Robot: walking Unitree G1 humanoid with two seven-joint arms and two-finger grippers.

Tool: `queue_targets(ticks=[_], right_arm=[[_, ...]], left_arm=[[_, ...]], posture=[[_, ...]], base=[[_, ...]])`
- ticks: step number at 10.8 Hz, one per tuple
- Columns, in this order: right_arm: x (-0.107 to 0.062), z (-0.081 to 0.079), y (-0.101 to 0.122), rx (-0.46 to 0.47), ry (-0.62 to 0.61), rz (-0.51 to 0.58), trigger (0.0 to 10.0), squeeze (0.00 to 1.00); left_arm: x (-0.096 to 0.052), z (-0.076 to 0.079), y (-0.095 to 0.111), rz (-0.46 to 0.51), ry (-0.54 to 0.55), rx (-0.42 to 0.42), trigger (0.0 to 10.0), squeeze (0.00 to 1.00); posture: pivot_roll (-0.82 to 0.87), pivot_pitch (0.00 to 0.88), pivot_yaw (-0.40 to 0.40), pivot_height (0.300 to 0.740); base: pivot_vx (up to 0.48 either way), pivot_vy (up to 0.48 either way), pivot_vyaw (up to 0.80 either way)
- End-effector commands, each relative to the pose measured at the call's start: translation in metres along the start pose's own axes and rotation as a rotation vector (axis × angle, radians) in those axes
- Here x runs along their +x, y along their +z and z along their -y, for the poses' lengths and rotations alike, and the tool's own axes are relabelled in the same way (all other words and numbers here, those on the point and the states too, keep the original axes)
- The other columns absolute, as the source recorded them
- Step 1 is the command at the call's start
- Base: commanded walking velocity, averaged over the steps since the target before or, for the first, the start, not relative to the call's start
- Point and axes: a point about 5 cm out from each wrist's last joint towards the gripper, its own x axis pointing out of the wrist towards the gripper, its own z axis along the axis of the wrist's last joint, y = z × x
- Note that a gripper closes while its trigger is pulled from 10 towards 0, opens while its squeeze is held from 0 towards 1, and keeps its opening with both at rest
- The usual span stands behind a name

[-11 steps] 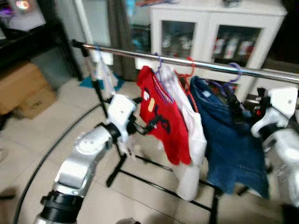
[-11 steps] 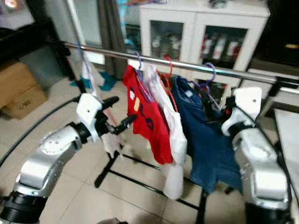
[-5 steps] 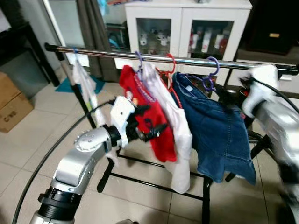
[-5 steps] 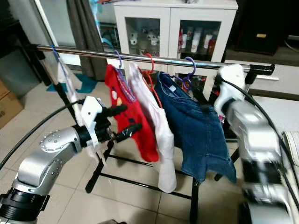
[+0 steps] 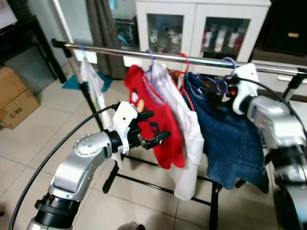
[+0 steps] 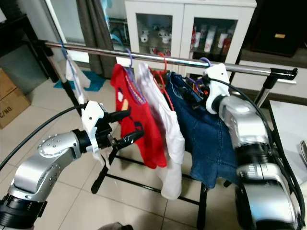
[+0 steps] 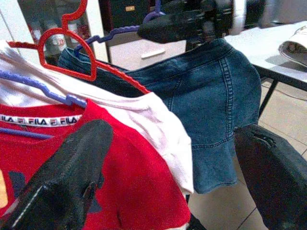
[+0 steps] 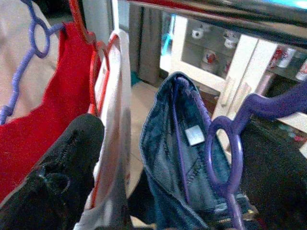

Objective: Hang hanger

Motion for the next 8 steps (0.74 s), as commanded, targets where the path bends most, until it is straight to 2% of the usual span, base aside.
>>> queue_targets(ticks=[1, 3, 4, 5, 6, 7, 8], right_arm=[[0.005, 0.003, 0.001, -0.024, -0.02, -0.02, 10.0, 0.0], [0.008, 0.007, 0.001, -0.016, -0.023, -0.046, 10.0, 0.0], [0.007, 0.013, 0.003, -0.002, -0.023, -0.056, 6.3, 0.0], [0.005, 0.016, 0.007, 0.064, -0.001, -0.05, 3.4, 0.0], [0.005, 0.016, 0.008, 0.093, 0.032, -0.06, 0.9, 0.0], [0.006, 0.018, 0.009, 0.095, 0.036, -0.085, 0.0, 0.0], [0.007, 0.019, 0.01, 0.069, 0.023, -0.11, 0.0, 0.0]], left_arm=[[-0.002, 0.0, 0.002, -0.001, -0.013, 0.001, 10.0, 0.0], [-0.003, 0.001, 0.002, -0.005, -0.017, 0.0, 10.0, 0.0], [-0.004, 0.001, 0.001, -0.009, -0.016, 0.002, 10.0, 0.0], [-0.005, 0.001, 0.001, -0.012, -0.017, 0.001, 10.0, 0.0], [-0.005, 0.001, 0.001, -0.015, -0.018, 0.001, 10.0, 0.0], [-0.004, 0.0, 0.0, -0.018, -0.025, 0.001, 10.0, 0.0], [-0.003, 0.0, 0.0, -0.022, -0.032, 0.001, 10.0, 0.0]], posture=[[-0.06, 0.0, 0.065, 0.74], [-0.06, 0.0, 0.065, 0.74], [-0.05, 0.0, 0.062, 0.74], [-0.06, 0.0, 0.064, 0.74], [-0.06, 0.0, 0.069, 0.74], [-0.07, 0.0, 0.073, 0.74], [-0.07, 0.0, 0.075, 0.74]], base=[[0.0, 0.0, 0.0], [0.0, 0.0, 0.0], [0.0, 0.0, 0.0], [0.0, 0.0, 0.0], [0.0, 0.0, 0.0], [0.0, 0.0, 0.0], [0.0, 0.0, 0.0]])
